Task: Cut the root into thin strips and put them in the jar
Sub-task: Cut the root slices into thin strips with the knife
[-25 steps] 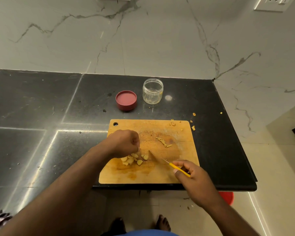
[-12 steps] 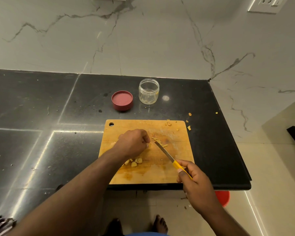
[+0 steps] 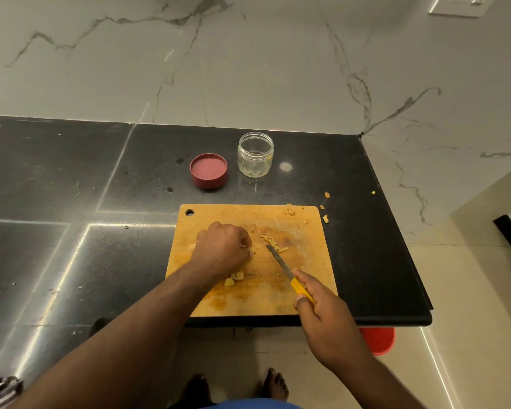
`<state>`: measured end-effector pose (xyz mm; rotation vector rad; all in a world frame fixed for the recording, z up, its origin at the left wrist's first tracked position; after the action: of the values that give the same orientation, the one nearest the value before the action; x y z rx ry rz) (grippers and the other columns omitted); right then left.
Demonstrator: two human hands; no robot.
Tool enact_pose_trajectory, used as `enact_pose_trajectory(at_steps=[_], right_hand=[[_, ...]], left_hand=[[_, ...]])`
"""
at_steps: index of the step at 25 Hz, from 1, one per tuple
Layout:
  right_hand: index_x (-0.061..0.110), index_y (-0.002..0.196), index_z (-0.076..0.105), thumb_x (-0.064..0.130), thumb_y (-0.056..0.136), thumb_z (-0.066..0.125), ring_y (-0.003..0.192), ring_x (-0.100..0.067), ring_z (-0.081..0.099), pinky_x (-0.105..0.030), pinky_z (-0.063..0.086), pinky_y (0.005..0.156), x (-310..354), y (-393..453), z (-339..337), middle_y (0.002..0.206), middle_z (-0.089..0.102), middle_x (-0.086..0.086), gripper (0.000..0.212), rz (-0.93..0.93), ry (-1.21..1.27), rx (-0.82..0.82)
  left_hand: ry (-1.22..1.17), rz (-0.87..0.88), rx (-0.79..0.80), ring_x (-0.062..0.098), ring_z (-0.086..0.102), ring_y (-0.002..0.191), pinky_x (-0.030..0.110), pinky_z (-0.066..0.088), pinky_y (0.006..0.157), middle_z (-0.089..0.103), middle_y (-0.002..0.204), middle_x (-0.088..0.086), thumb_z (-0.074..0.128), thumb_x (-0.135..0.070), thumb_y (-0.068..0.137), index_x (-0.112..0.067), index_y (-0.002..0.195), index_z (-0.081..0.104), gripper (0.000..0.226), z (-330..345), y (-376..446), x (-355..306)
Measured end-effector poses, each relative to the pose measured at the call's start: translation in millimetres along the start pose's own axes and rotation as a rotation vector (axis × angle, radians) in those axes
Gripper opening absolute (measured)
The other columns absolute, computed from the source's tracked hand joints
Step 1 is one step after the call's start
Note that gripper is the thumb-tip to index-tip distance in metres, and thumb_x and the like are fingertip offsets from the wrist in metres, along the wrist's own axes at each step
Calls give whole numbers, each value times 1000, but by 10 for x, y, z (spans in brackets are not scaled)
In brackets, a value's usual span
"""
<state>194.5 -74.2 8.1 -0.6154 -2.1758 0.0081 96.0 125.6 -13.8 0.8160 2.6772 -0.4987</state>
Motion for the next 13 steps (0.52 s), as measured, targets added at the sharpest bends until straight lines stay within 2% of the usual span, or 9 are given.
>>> enact_pose_trajectory(at_steps=[1,3,5,7,13], right_hand=[[36,148,37,25,103,40,104,-3,55,-26,50,90,41,13,7,136,51,14,46,-19,-21,1],[33,149,37,24,104,39,115,2,46,-20,42,99,130,32,32,133,45,20,46,-55,-63,5],[31,150,35,24,104,38,116,4,43,-18,39,100,191,56,64,133,46,16,46,-80,-107,5],[29,151,33,25,104,37,118,0,45,-21,41,102,228,81,111,137,47,10,47,-90,-147,13],[29,153,25,25,105,34,116,-7,48,-25,43,97,303,132,263,134,47,6,50,-114,-236,49]], left_hand=[[-8,-8,-18,18,48,114,40,40,90,68,109,-12,69,-38,91,-33,110,72,20,0,-6,1],[-30,-25,-29,17,47,115,41,37,90,68,110,-12,68,-39,91,-33,110,71,20,-1,-26,8],[-44,-34,-26,17,46,117,43,36,93,68,110,-13,67,-41,92,-33,111,71,21,4,-37,20],[-42,-36,-50,17,45,118,44,35,93,68,110,-13,66,-41,92,-33,110,72,21,-3,-53,14],[-44,-62,-114,16,40,119,41,26,85,67,107,-18,64,-44,92,-35,104,74,17,-10,-103,30]])
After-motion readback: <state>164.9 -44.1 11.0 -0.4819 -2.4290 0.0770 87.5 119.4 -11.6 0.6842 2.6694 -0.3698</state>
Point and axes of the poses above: each hand's wrist, its own y-axis towards the middle knuckle, its own z-axis out of the palm, x = y × z, the point moved 9 cm from there along y, towards the middle knuckle
